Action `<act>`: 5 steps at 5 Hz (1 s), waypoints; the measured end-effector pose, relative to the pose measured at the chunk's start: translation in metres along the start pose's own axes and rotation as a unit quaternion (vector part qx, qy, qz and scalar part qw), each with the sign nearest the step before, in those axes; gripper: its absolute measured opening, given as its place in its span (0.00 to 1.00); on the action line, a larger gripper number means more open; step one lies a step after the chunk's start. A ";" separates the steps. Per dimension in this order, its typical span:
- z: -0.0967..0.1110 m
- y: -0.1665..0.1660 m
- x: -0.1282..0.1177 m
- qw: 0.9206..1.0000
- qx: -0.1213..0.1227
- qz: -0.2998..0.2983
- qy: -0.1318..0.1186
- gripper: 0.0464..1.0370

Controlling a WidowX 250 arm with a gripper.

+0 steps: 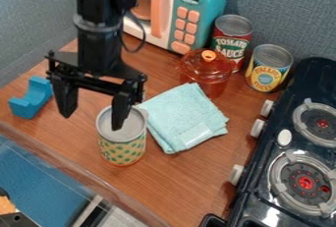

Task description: Push the can to the left top side of the table

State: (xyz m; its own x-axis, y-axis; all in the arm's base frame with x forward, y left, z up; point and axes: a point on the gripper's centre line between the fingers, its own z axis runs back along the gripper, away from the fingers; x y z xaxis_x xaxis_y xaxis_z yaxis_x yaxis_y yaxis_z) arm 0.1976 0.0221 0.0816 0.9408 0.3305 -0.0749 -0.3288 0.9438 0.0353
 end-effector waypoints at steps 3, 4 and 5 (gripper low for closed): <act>-0.050 -0.029 -0.016 0.999 0.011 -0.025 -0.026 0.96; -0.057 -0.038 -0.016 0.999 0.009 0.006 -0.037 0.96; -0.067 -0.035 -0.013 0.995 0.007 0.096 -0.024 0.96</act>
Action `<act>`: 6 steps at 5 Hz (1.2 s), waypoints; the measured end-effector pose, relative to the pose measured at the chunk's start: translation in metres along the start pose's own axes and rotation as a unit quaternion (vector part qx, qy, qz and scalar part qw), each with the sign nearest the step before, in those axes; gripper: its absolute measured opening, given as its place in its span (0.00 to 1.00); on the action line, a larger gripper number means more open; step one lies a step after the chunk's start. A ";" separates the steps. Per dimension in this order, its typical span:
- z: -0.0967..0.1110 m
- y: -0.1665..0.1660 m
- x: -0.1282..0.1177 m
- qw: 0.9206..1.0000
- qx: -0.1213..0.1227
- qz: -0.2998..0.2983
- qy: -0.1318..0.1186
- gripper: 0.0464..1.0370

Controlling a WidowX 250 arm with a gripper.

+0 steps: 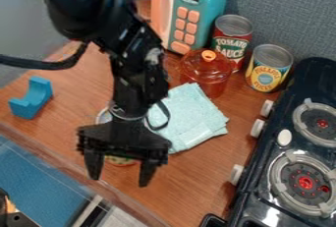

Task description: Push the can to the left top side of the table

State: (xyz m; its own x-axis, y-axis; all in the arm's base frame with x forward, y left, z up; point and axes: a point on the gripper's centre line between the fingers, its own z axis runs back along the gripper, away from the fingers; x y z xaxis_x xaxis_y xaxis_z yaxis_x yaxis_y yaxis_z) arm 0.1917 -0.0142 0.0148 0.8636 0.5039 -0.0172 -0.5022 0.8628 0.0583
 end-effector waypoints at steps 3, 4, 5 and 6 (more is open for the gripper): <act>0.000 0.013 0.036 0.989 -0.020 0.147 0.010 0.96; -0.005 0.022 0.061 0.985 -0.016 0.170 0.019 0.96; -0.006 0.033 0.085 0.985 -0.011 0.169 0.030 0.96; -0.012 0.048 0.119 0.982 -0.018 0.181 0.046 0.96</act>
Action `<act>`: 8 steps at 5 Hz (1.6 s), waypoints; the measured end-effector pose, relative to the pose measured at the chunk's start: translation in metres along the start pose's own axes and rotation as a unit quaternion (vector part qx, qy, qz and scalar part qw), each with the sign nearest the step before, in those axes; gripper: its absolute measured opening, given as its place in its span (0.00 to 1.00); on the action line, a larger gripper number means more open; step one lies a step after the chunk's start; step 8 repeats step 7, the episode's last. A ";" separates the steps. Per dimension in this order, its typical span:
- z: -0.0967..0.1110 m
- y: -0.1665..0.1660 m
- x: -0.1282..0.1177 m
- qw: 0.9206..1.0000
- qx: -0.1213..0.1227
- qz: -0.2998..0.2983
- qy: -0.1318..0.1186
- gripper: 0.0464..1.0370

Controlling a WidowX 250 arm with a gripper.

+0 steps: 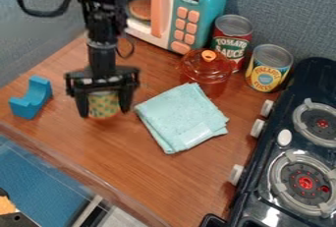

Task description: Push the can to the left top side of the table

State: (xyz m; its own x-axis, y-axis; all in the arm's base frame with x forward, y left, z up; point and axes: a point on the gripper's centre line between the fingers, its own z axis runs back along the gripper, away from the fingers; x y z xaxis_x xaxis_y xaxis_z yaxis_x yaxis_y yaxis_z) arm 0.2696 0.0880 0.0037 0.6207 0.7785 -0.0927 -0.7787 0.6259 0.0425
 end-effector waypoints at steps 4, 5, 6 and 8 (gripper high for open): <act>0.021 -0.027 0.094 0.995 0.049 -0.089 -0.023 0.96; 0.022 -0.023 0.094 0.991 0.061 -0.114 -0.018 0.96; 0.042 -0.022 0.080 0.990 0.036 -0.134 -0.027 0.96; 0.078 -0.009 0.068 0.987 0.009 -0.151 -0.055 0.96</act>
